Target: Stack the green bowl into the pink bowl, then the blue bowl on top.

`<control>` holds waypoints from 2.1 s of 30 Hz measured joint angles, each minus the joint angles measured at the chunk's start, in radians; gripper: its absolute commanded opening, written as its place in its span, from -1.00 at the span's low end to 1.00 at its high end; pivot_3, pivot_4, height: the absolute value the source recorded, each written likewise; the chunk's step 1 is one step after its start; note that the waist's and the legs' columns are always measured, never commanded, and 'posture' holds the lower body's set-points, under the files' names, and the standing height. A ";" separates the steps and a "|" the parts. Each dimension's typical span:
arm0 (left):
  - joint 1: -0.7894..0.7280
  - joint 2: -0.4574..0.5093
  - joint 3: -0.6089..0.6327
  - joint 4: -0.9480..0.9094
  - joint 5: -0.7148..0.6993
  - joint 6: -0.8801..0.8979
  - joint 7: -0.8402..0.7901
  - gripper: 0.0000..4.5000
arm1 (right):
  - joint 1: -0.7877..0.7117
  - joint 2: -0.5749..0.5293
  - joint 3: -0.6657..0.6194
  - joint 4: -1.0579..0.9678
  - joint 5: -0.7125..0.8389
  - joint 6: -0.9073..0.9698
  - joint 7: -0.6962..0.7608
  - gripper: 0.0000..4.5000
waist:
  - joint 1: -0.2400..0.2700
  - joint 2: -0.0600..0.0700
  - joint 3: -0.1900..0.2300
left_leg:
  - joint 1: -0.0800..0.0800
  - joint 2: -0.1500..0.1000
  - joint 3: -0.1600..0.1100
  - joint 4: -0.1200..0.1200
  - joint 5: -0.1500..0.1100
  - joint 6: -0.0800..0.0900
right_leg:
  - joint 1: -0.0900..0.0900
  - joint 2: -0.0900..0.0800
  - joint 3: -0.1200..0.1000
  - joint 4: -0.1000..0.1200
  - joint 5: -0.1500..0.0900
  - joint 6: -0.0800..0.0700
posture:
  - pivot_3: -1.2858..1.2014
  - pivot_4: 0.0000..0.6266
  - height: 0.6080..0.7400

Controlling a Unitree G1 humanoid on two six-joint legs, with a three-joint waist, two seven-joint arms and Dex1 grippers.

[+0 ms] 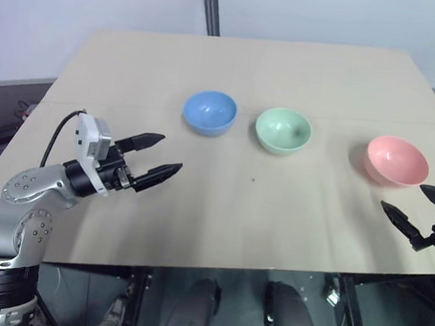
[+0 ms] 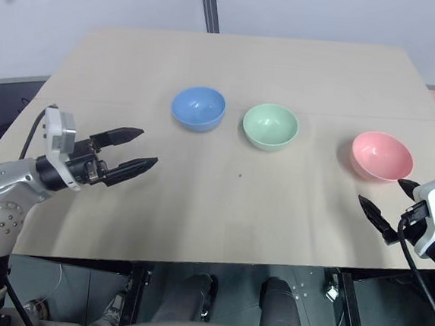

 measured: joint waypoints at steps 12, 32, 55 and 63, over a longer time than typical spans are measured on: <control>-0.025 -0.021 -0.007 0.006 0.000 0.000 0.011 0.98 | -0.131 -0.017 0.147 0.038 -0.119 -0.035 -0.066 1.00 | -0.001 0.000 0.000 | 0.000 -0.001 0.000 0.000 0.000 0.000 | 0.000 -0.001 0.000 0.000 0.001 -0.001 | 0.03 -0.52 1.00; -0.140 -0.059 -0.152 0.005 -0.048 -0.023 -0.189 1.00 | -0.671 -0.060 0.536 0.663 -0.277 0.042 -0.006 -0.18 | -0.006 0.000 0.001 | -0.001 -0.001 0.001 0.000 0.000 0.000 | -0.001 0.000 0.001 -0.001 0.001 -0.002 | 0.03 -0.52 1.00; -0.066 -0.062 -0.140 0.007 -0.008 -0.059 -0.140 1.00 | -0.552 0.044 0.853 -0.057 -0.208 0.326 -0.042 -0.98 | -0.004 -0.001 0.000 | -0.001 -0.001 0.000 0.000 0.000 0.000 | -0.002 0.000 0.001 -0.001 0.001 -0.001 | 0.03 -0.52 1.00; -0.065 -0.060 -0.140 0.007 -0.009 -0.058 -0.145 1.00 | -0.595 0.082 0.963 0.011 -0.244 0.335 -0.043 0.08 | -0.005 -0.001 0.000 | -0.001 0.000 -0.001 0.000 0.000 0.000 | -0.002 0.002 0.000 0.000 0.001 -0.001 | 0.03 -0.52 1.00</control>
